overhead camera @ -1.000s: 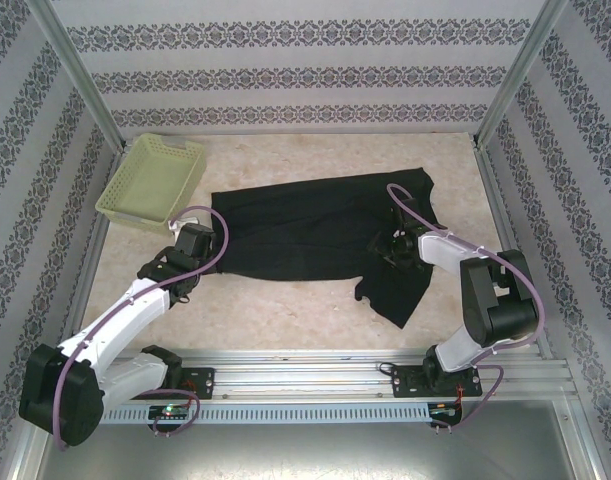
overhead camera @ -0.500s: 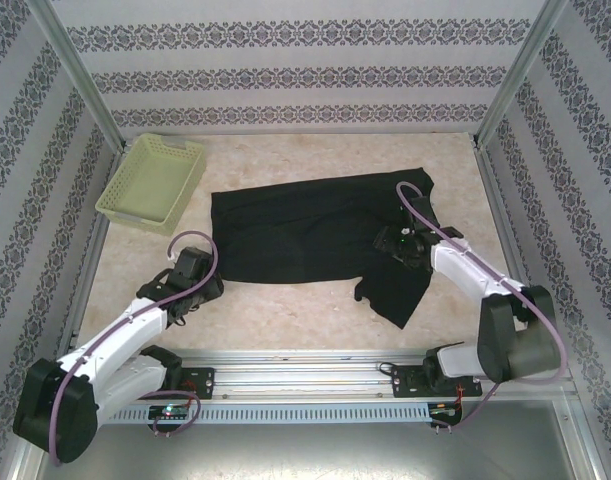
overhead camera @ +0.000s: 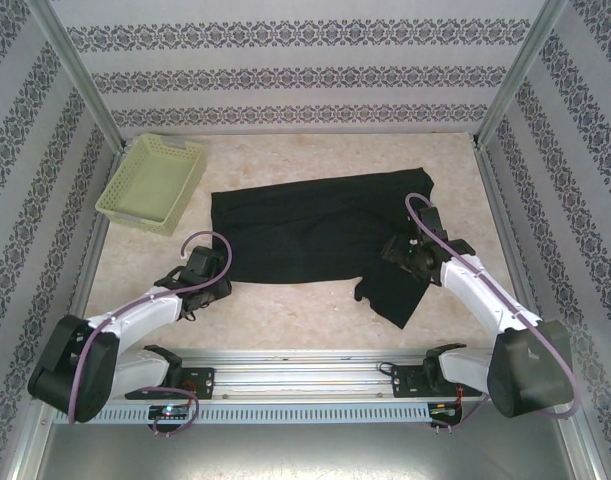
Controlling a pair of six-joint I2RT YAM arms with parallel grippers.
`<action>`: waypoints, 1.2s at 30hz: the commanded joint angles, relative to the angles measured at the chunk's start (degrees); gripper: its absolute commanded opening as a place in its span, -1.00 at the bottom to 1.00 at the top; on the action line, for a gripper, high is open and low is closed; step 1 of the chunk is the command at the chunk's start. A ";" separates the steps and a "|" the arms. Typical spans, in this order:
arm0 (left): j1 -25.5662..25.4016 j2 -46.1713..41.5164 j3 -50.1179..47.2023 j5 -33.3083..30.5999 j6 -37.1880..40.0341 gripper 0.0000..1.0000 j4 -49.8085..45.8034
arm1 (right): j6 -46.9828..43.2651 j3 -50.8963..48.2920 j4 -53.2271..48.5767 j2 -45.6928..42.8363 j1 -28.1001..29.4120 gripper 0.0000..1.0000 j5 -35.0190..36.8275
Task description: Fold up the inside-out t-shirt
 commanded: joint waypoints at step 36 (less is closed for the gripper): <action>3.93 1.97 3.98 -0.34 6.07 -0.87 8.75 | 27.34 -12.58 -16.01 -6.42 26.65 0.14 11.45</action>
